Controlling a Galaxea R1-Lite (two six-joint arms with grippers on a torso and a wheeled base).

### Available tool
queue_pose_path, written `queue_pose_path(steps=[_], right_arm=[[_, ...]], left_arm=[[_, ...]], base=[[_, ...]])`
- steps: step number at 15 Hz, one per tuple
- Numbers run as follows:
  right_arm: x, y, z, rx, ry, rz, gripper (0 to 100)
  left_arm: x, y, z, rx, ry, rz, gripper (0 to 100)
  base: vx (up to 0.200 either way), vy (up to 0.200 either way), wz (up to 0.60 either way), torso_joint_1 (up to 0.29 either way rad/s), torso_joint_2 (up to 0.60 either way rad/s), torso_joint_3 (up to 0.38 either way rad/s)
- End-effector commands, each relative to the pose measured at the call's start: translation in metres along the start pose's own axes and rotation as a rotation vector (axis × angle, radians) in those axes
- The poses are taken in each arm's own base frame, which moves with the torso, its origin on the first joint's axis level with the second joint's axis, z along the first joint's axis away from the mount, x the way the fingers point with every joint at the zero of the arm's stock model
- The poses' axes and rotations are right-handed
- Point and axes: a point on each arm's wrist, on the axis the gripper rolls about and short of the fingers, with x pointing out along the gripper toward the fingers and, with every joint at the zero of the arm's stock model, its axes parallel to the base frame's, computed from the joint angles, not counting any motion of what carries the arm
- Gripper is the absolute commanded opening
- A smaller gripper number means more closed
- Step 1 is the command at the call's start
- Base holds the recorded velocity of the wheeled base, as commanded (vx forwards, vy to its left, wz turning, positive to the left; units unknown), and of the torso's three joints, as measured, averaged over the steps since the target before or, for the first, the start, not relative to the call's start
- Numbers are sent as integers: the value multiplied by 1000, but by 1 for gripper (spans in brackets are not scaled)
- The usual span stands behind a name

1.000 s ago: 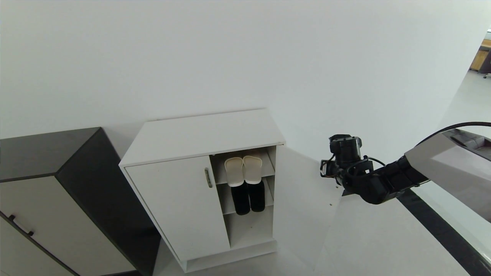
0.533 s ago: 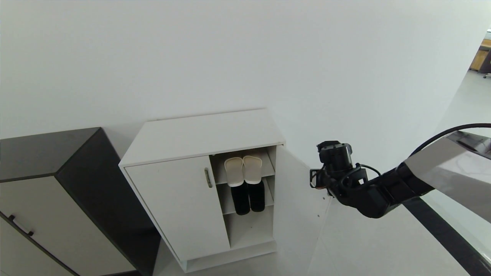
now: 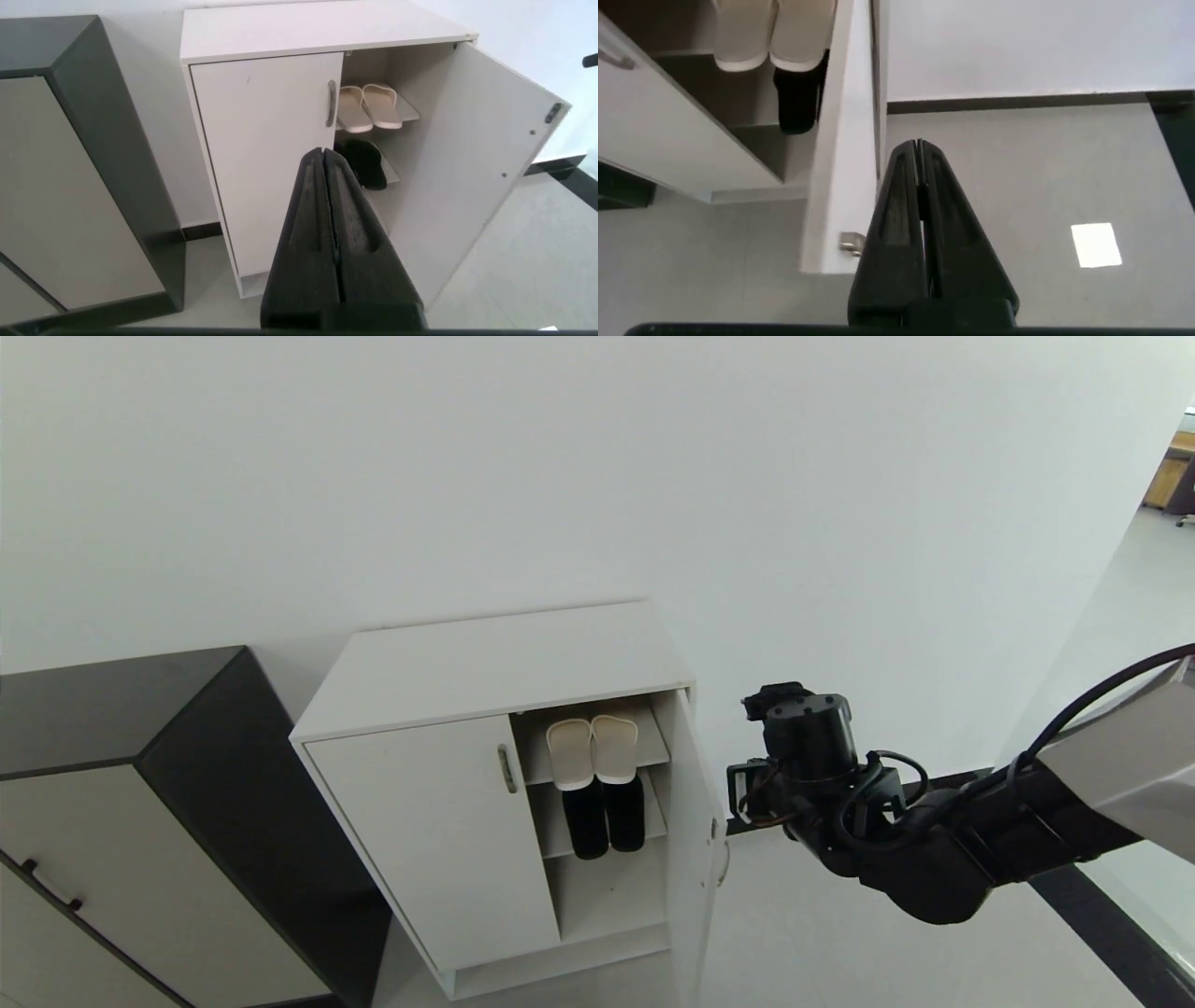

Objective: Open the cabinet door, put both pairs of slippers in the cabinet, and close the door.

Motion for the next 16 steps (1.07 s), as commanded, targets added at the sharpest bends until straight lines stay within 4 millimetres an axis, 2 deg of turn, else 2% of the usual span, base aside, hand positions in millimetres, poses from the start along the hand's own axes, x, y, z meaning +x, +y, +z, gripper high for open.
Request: queue_pose_path(steps=[1,5,10,16], right_arm=[[-7,0,0,-8,-3,10,0],[-6,0,-1,-10,2,11,0],[-5,0,-3,-14,5,8,0],[-8,-4,-2,-17,6,-2,0]], left_arm=[[0,0,0,-1,1,0,0],[0,0,0,-2,1,0,0],[0,0,0,-1,1,0,0],[0,0,0,-1,1,0,0]], base=[[0,0,0,0,0,0],[0,0,0,0,0,0],[0,0,600,1,0,2],[0,0,0,0,0,0]])
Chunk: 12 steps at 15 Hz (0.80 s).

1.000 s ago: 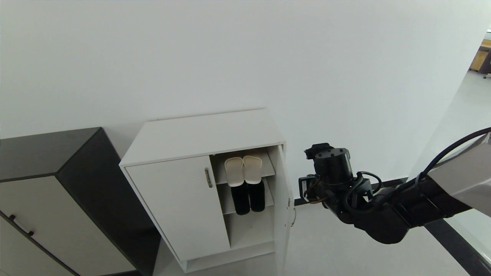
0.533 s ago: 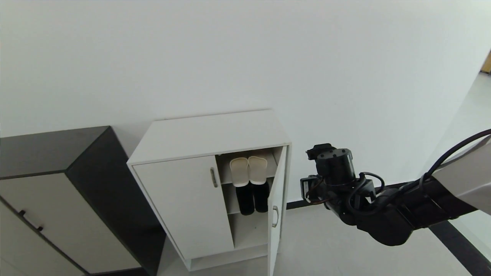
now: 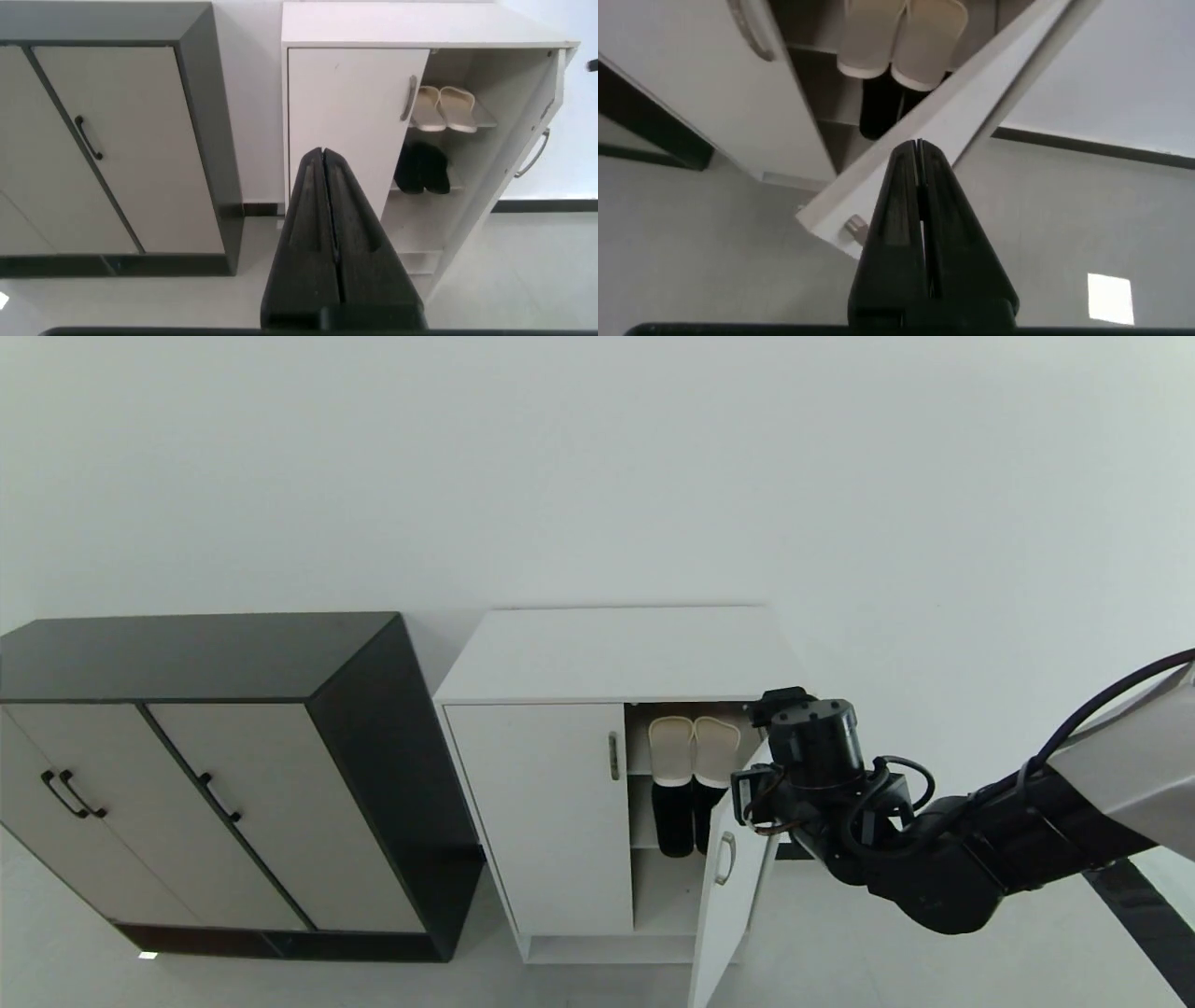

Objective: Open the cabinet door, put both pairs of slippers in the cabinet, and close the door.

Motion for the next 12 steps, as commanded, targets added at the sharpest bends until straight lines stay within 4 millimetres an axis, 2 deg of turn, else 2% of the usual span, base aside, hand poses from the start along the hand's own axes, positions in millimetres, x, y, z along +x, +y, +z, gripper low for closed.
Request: queue_pose_path(steps=[1,3,6,9,12], right_arm=[[-9,-6,4,-13,-8,-1,0],[-26,-16,3,-34,2,1,0],[-40,-26,-25,-79,99,73,0],[-41,-31,-40,-69,91,109,0],[-33,-29,-50,-77,110,106,0]], left_arm=[[0,0,0,0,1,0,0],[0,0,0,0,1,0,0],[0,0,0,-2,1,1,0],[0,0,0,0,1,0,0],[0,0,0,0,1,0,0]], base=[[0,0,0,0,0,0],[0,0,0,0,0,0],[0,0,0,0,0,0],[200,0,0,-2,-1,2],[0,0,0,0,0,0]])
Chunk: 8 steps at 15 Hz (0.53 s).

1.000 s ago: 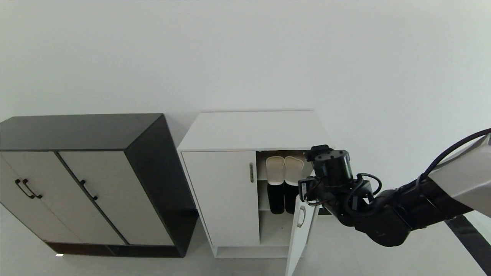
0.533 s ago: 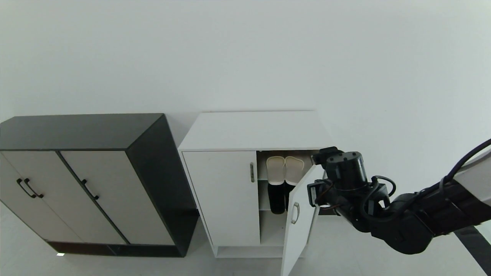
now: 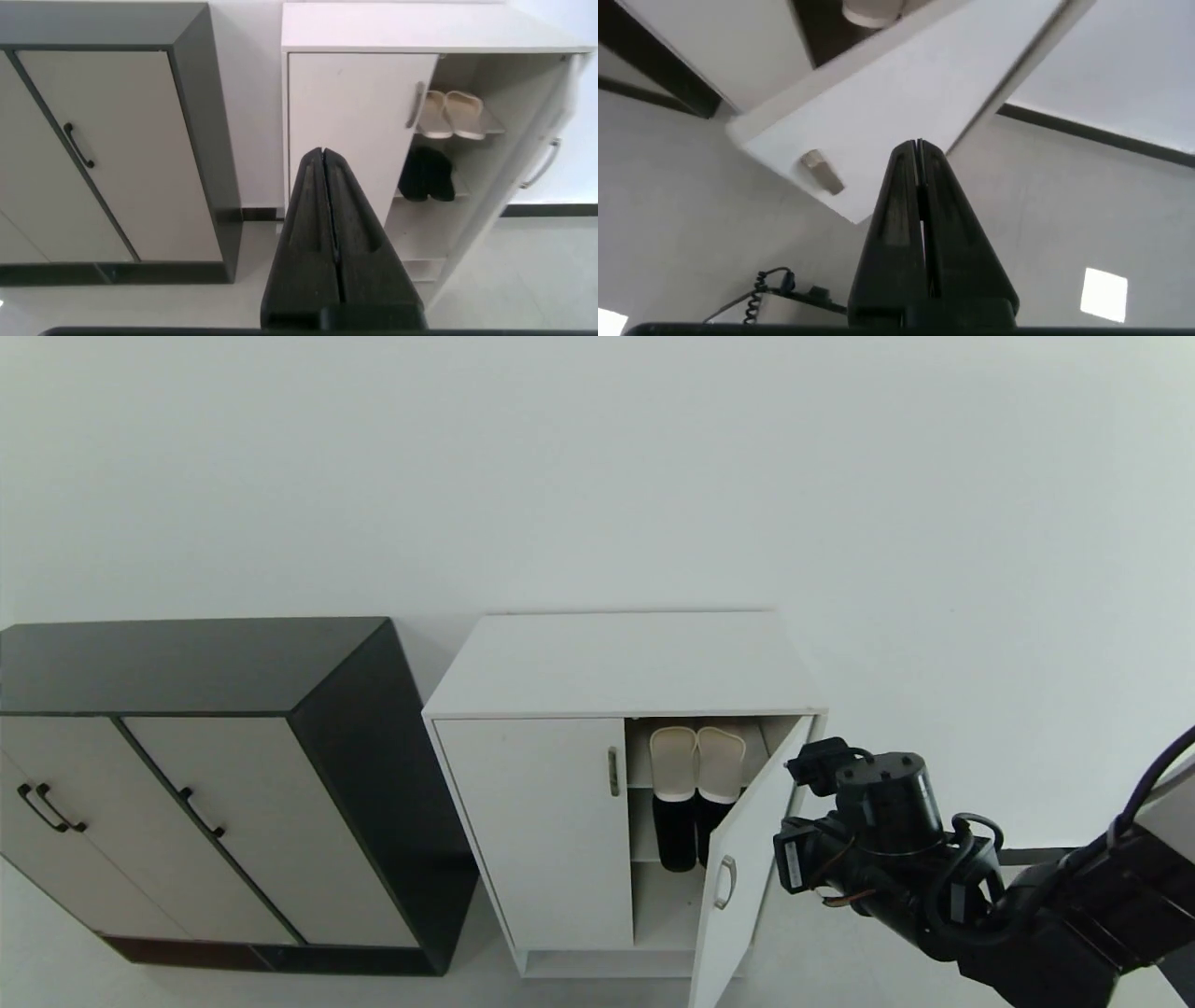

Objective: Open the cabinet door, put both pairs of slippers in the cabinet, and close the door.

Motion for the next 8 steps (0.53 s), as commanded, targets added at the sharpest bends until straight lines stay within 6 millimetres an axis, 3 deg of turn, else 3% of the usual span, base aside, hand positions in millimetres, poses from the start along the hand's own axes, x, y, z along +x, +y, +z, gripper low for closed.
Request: queue_pose_path(steps=[1,3,8], right_arm=[[7,2,-10,-13,36,1,0],[9,3,-12,-16,44,4,0],[44,10,-13,-1,47,29,0]], left_arm=[[0,0,0,0,0,0,0],[0,0,0,0,0,0,0],[0,0,0,0,0,0,0]], base=[[0,0,0,0,0,0],[0,0,0,0,0,0],[0,0,0,0,0,0]])
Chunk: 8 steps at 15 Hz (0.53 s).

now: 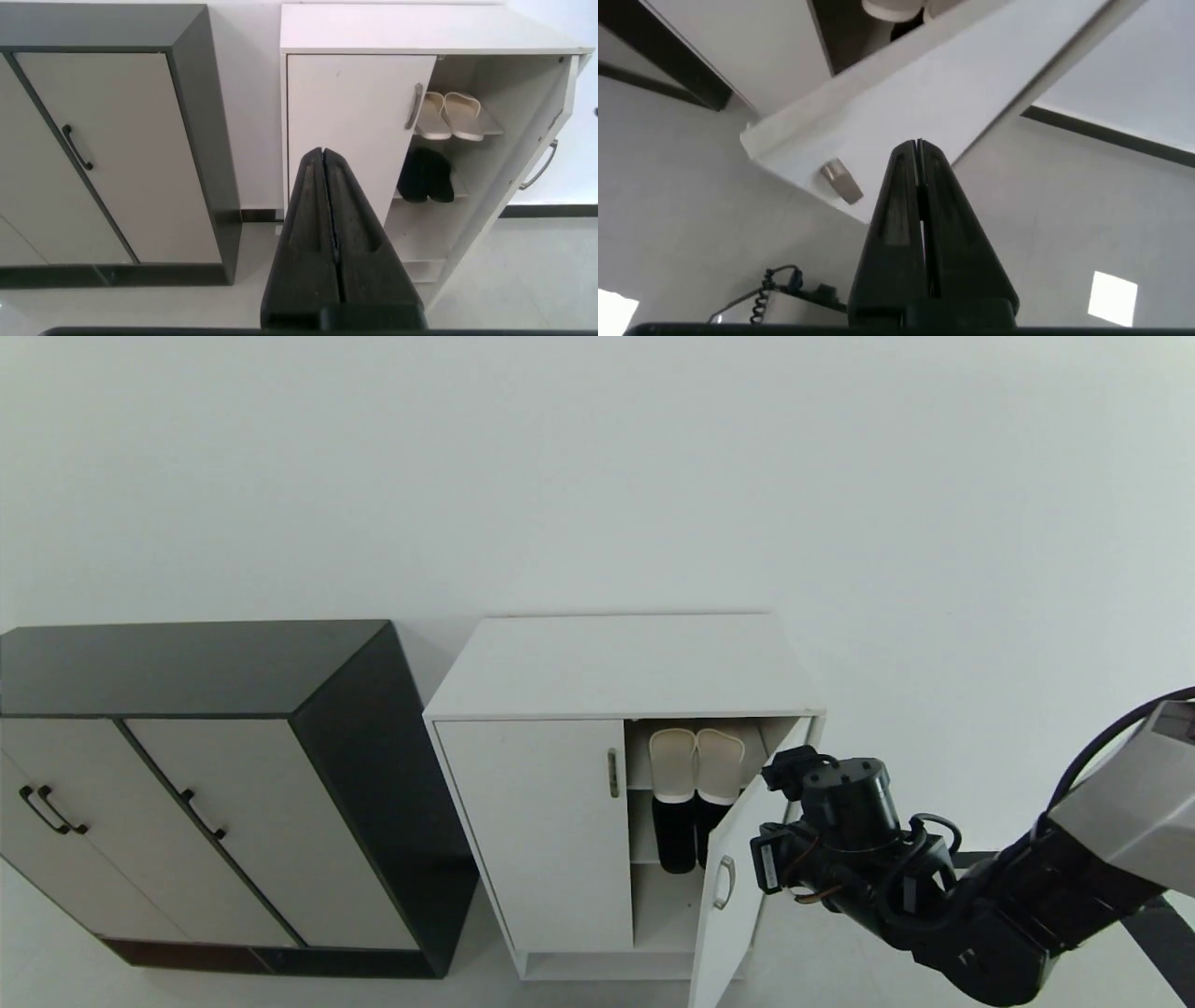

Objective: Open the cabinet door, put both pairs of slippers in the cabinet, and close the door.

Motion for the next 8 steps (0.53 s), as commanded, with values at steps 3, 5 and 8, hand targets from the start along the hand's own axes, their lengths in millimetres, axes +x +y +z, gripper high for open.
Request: queue_pose_path(steps=[3,5,8], right_arm=[[41,1,-4,21,-20,-10,0],[51,1,-1,29,-33,-4,0],[69,-1,9,48,-70,0,0]], left_arm=[[0,0,0,0,1,0,0],[0,0,0,0,1,0,0],[0,0,0,0,1,0,0]], base=[[0,0,0,0,0,0],[0,0,0,0,0,0],[0,0,0,0,0,0]])
